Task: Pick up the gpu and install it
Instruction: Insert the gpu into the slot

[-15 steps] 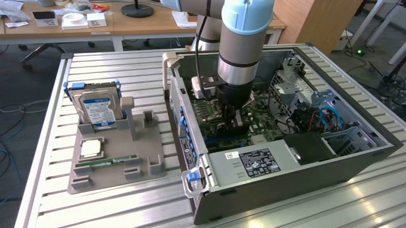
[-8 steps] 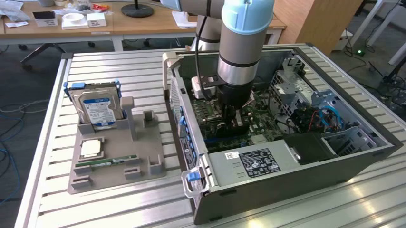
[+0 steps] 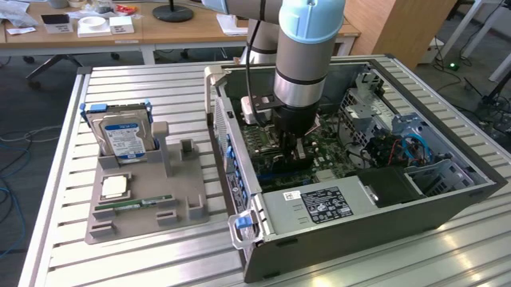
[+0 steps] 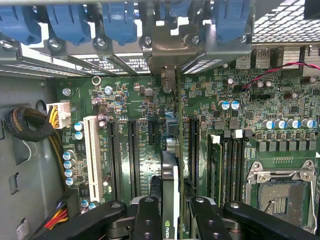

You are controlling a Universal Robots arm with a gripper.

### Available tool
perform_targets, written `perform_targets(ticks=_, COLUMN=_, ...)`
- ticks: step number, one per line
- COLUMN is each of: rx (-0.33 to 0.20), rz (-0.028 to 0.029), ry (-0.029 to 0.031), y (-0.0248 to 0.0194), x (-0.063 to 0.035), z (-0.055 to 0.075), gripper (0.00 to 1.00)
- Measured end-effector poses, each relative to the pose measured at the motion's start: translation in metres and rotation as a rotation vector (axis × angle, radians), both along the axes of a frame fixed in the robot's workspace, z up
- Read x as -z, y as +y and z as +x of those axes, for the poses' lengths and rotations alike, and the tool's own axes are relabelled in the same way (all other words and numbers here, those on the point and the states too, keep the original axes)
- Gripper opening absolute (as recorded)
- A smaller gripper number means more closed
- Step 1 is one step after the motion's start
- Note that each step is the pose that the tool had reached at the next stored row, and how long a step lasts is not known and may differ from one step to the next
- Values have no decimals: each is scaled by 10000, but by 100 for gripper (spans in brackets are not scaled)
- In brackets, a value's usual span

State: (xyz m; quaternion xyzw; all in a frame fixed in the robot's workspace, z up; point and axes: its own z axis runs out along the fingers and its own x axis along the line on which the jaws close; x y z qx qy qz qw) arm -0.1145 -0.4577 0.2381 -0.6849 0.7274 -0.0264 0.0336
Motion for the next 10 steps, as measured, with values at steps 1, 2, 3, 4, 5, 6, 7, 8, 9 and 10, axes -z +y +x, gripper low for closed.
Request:
perform_targets(ticks=1, rx=0, rz=1, ry=0, y=0, x=0, z=0, gripper=27)
perform_targets(ticks=2, rx=0, rz=0, ry=0, y=0, x=0, z=0, gripper=27)
perform_targets(ticks=3, rx=0, rz=1, ry=1, y=0, x=0, z=0, gripper=27)
perform_targets(ticks=4, rx=8, rz=13, ry=5, y=1, x=4, z=-4, gripper=28)
perform_targets(ticks=5, rx=8, rz=5, ry=-1, y=1, x=2, z=-4, gripper=28)
perform_targets(ticks=6, rx=5, rz=4, ry=-3, y=1, x=2, z=-2, gripper=33)
perform_targets(ticks=7, rx=0, rz=3, ry=-1, y=0, x=1, z=0, gripper=40)
perform_targets(ticks=8, rx=0, rz=1, ry=0, y=0, x=1, z=0, gripper=45)
perform_targets(ticks=9, rx=0, rz=0, ry=0, y=0, x=0, z=0, gripper=45)
perform_targets(ticks=10, rx=0, rz=1, ry=0, y=0, x=0, z=0, gripper=51)
